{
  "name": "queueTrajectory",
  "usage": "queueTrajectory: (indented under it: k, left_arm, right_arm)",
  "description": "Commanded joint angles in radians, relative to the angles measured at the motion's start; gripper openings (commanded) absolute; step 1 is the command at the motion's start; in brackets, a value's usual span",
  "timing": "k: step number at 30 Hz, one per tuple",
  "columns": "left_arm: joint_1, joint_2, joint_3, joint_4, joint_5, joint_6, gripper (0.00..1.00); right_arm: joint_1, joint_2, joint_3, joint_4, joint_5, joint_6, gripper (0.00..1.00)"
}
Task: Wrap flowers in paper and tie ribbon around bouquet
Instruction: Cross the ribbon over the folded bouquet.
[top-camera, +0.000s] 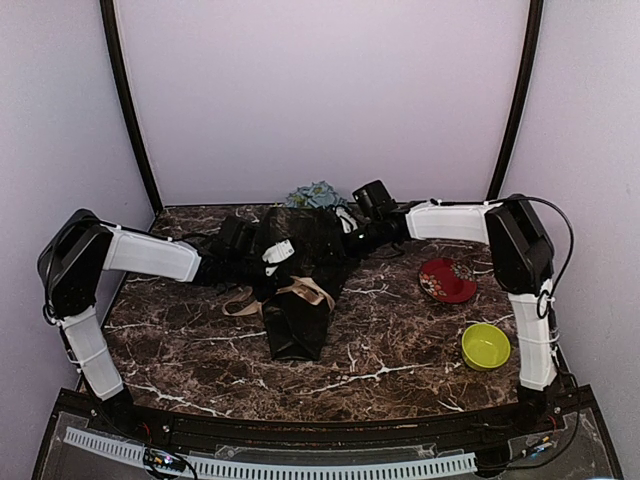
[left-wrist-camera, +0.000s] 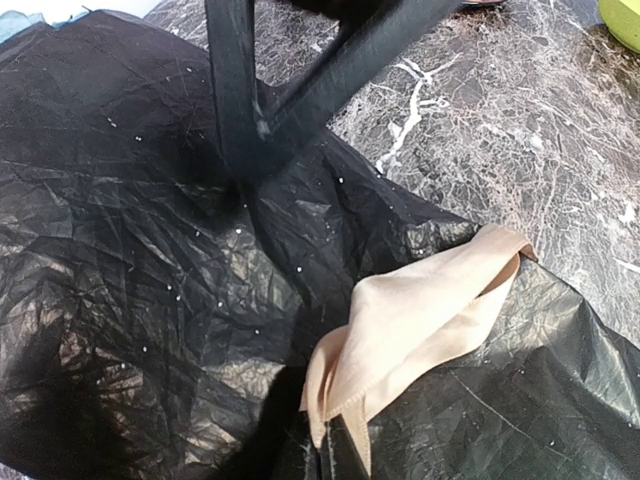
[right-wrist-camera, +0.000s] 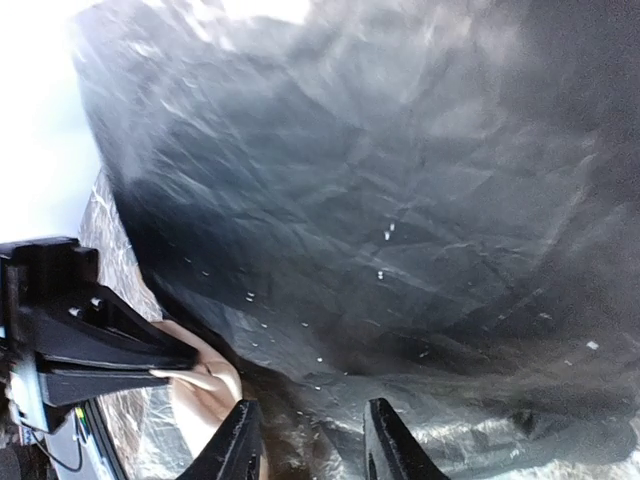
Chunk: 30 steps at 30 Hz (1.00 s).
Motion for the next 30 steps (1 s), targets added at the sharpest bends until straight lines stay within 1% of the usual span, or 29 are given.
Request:
queueTrajectory:
  k: [1,4,5,9,11,13,16,20,24,28,30]
  left_arm:
    - [0.005,0.006,0.02,-0.002,0.0,-0.026,0.0]
    - [0.005,0.011,0.026,-0.001,0.001,-0.03,0.0]
    - [0.005,0.013,0.026,-0.001,0.0,-0.032,0.0]
    - [0.005,0.021,0.031,0.0,-0.002,-0.037,0.0]
    - [0.005,0.023,0.032,0.0,-0.002,-0.04,0.0]
    - [0.005,0.024,0.031,0.001,0.0,-0.045,0.0]
    - [0.005,0.024,0.03,0.004,0.002,-0.054,0.0]
    - [0.005,0.029,0.028,0.004,0.004,-0.064,0.0]
    - [0.005,0.034,0.032,0.004,0.008,-0.069,0.0]
    - [0.005,0.039,0.035,0.003,0.013,-0.079,0.0]
    - [0.034,0.041,0.039,0.004,0.02,-0.086,0.0]
  right_arm:
    - [0.01,-0.088,-0.055,0.048,0.057,-0.006,0.31]
    - [0.039,-0.156,-0.13,0.099,0.053,-0.042,0.2]
    - [0.052,-0.178,-0.16,0.117,0.045,-0.058,0.19]
    - [0.129,-0.238,-0.278,0.189,-0.02,-0.136,0.18]
    - [0.159,-0.241,-0.314,0.221,-0.046,-0.138,0.18]
    - [0.175,-0.215,-0.315,0.227,-0.049,-0.119,0.18]
    - [0.181,-0.172,-0.3,0.22,-0.012,-0.101,0.15]
    - [0.177,-0.144,-0.279,0.223,0.06,-0.095,0.15]
    - [0.176,-0.117,-0.248,0.183,0.145,-0.103,0.13]
    - [0.158,-0.12,-0.271,0.202,0.163,-0.085,0.12]
    - [0.15,-0.12,-0.276,0.207,0.17,-0.077,0.12]
